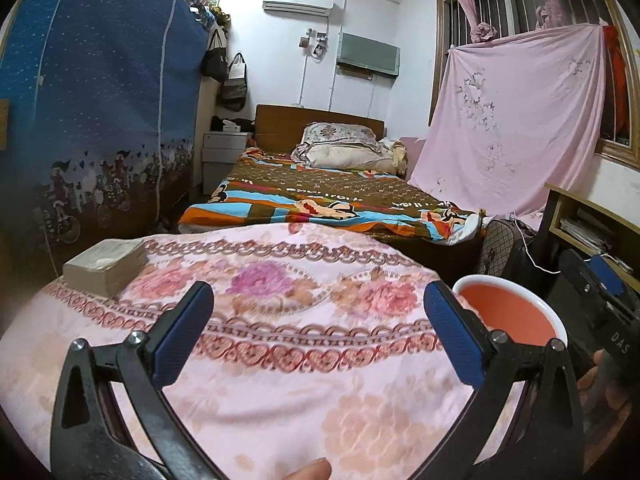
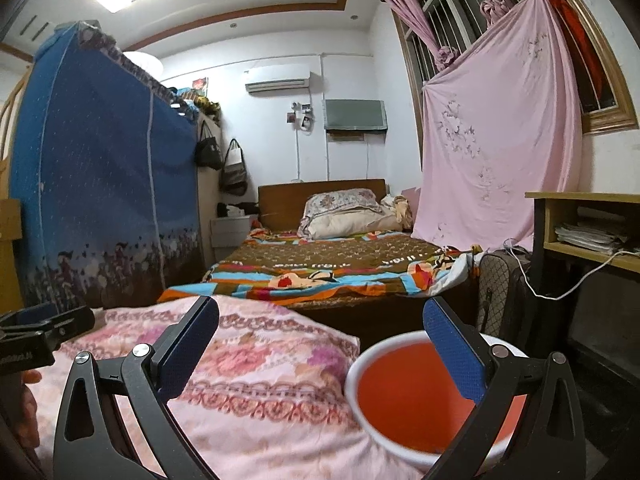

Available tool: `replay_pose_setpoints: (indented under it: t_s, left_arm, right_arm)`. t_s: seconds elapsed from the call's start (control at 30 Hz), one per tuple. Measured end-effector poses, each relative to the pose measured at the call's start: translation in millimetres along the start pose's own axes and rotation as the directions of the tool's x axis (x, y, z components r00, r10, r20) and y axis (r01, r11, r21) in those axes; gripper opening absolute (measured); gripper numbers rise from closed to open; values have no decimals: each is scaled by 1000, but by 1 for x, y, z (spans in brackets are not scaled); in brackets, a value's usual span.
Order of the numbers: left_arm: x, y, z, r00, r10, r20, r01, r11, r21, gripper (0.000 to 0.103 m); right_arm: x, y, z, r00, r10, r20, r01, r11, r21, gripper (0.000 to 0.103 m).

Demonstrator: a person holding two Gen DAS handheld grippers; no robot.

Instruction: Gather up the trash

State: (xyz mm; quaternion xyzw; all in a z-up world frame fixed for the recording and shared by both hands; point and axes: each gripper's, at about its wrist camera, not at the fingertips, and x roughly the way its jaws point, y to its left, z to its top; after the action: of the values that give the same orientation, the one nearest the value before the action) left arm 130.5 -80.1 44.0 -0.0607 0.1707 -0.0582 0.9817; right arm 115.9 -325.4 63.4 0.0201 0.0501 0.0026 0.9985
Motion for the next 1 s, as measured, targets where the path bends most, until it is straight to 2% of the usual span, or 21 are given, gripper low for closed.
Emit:
replay_pose_setpoints:
  t_s: [0.43,0.73,1.0]
  left_arm:
    - [-32,13,-29,999,26,38,-27,999,39,91]
    - [-39,16,-46,997,36,61,-40,997,68,91]
    - [-41,17,-50,996,33,78,-39,997,69,91]
  right_arm:
    - [-43,22,-32,999,-33,-3,33,999,-17,103]
    - [-48,27,-44,999,-46,17,46,999,-26,103]
    - [-45,31,-53,999,-42,-3,42,999,-35,103]
